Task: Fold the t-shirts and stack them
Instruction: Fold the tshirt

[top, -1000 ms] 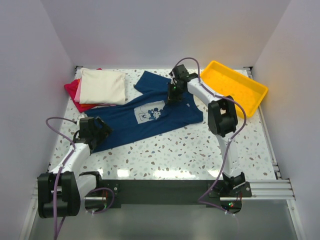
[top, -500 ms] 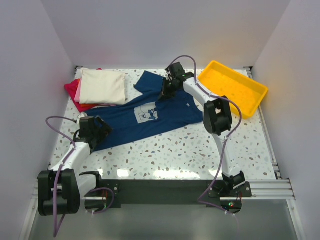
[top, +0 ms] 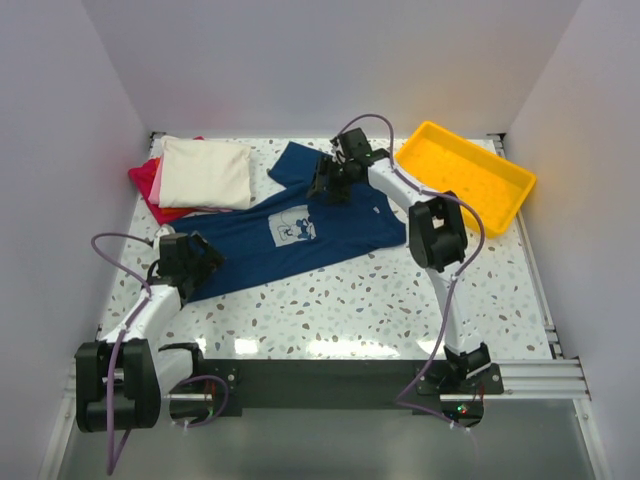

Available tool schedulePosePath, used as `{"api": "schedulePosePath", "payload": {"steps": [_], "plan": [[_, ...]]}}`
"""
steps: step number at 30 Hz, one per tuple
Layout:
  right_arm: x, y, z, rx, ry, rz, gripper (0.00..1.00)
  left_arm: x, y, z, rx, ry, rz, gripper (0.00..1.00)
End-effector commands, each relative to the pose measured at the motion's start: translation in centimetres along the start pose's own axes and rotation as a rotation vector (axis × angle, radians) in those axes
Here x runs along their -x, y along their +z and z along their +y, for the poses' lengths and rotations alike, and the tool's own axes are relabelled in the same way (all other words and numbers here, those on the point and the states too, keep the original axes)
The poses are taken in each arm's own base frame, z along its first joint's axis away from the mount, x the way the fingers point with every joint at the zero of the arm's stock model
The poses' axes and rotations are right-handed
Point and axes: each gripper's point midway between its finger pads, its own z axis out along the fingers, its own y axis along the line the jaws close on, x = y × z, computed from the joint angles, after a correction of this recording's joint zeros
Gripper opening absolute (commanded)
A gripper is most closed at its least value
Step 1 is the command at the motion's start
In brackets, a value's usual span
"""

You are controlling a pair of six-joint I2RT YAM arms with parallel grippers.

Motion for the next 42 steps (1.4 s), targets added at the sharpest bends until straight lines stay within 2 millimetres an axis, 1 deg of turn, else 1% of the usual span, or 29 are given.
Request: {"api": "schedulePosePath", "payload": {"steps": [1, 2, 3, 4, 5, 6, 7, 8, 9, 10, 11, 12, 14, 15, 16, 17, 18, 19, 20, 21, 22, 25, 27, 30, 33, 36, 38, 42], "plan": [[2.3, -5.8, 2.5, 0.028, -0.081, -0.11, 0.65, -3.6, -0.3, 4.1, 0.137, 0.018, 0.106, 0.98], [2.7, -7.6, 2.8, 0.024, -0.092, -0.14, 0.66, -3.7, -0.4, 4.1, 0.141, 0.014, 0.107, 0.98], [1.5, -7.4, 0.8, -0.024, -0.077, -0.12, 0.66, -3.8, -0.5, 4.3, 0.148, 0.013, 0.108, 0.98], [1.1, -7.9, 0.1, -0.041, -0.069, -0.117, 0.67, -3.8, -0.6, 4.5, 0.155, 0.011, 0.108, 0.98], [1.7, -9.7, -0.1, -0.041, -0.065, -0.15, 0.67, -3.9, -0.7, 4.7, 0.161, 0.009, 0.109, 0.98], [0.0, -9.6, -2.0, -0.07, -0.033, -0.117, 0.67, -3.9, -0.9, 5.0, 0.171, 0.01, 0.106, 0.98], [-0.1, -10.4, -2.6, -0.076, -0.025, -0.126, 0.67, -3.9, -0.9, 5.0, 0.173, 0.01, 0.104, 0.98], [0.2, -11.3, -3.8, -0.091, -0.007, -0.149, 0.68, -4.0, -1.0, 5.1, 0.176, 0.013, 0.103, 0.98], [-0.6, -12.5, -4.6, -0.108, -0.005, -0.153, 0.68, -3.9, -1.1, 5.2, 0.176, 0.013, 0.099, 0.98], [-0.8, -13.2, -5.6, -0.137, -0.002, -0.16, 0.68, -3.9, -1.1, 5.2, 0.178, 0.015, 0.097, 0.98], [-1.0, -14.1, -7.1, -0.17, 0.015, -0.157, 0.68, -3.7, -1.2, 5.1, 0.177, 0.014, 0.092, 0.98], [-1.5, -15.0, -7.9, -0.197, -0.01, -0.152, 0.68, -3.5, -1.2, 5.2, 0.184, 0.019, 0.087, 0.98], [-2.2, -16.3, -10.4, -0.281, -0.005, -0.134, 0.67, -2.7, -1.4, 4.7, 0.18, 0.035, 0.069, 0.98], [-2.8, -16.8, -11.2, -0.302, -0.019, -0.121, 0.67, -2.3, -1.4, 4.8, 0.192, 0.042, 0.061, 0.98], [-3.1, -17.2, -11.9, -0.322, -0.014, -0.115, 0.66, -1.3, -1.6, 4.1, 0.182, 0.055, 0.042, 0.98], [-3.3, -17.6, -12.9, -0.338, 0.002, -0.11, 0.66, -0.8, -1.7, 3.8, 0.181, 0.064, 0.033, 0.98], [-3.9, -17.7, -13.6, -0.351, 0.008, -0.094, 0.65, -0.4, -1.8, 3.7, 0.187, 0.074, 0.028, 0.98], [-4.1, -18.0, -14.0, -0.357, 0.014, -0.096, 0.65, 0.1, -2.0, 3.5, 0.185, 0.088, 0.019, 0.98], [-4.3, -18.1, -14.4, -0.362, 0.026, -0.092, 0.64, 1.1, -2.2, 2.7, 0.171, 0.093, -0.002, 0.98], [-4.7, -18.1, -14.8, -0.367, 0.035, -0.082, 0.64, 1.5, -2.4, 2.4, 0.173, 0.101, -0.009, 0.98], [-4.9, -18.2, -14.9, -0.367, 0.039, -0.076, 0.63, 2.3, -2.7, 1.8, 0.16, 0.11, -0.025, 0.98], [-5.7, -18.0, -15.1, -0.363, 0.044, -0.054, 0.61, 3.0, -3.2, 0.8, 0.141, 0.122, -0.041, 0.98], [-6.4, -18.0, -15.3, -0.364, 0.044, -0.033, 0.6, 2.9, -3.4, 0.4, 0.127, 0.123, -0.036, 0.98], [-7.5, -18.0, -15.7, -0.372, 0.041, -0.006, 0.59, 2.5, -3.3, 0.3, 0.122, 0.115, -0.028, 0.98], [-8.6, -17.6, -16.0, -0.367, 0.05, 0.022, 0.57, 1.6, -3.1, 0.7, 0.121, 0.102, -0.007, 0.98], [-9.3, -17.2, -16.2, -0.354, 0.054, 0.036, 0.56, 1.0, -3.0, 1.0, 0.121, 0.099, 0.006, 0.98], [-9.2, -16.8, -16.3, -0.348, 0.051, 0.03, 0.55, 0.8, -2.9, 1.2, 0.119, 0.097, 0.004, 0.98], [-9.3, -16.0, -16.5, -0.333, 0.062, 0.04, 0.52, -0.3, -2.4, 1.9, 0.126, 0.093, 0.025, 0.98]]}}
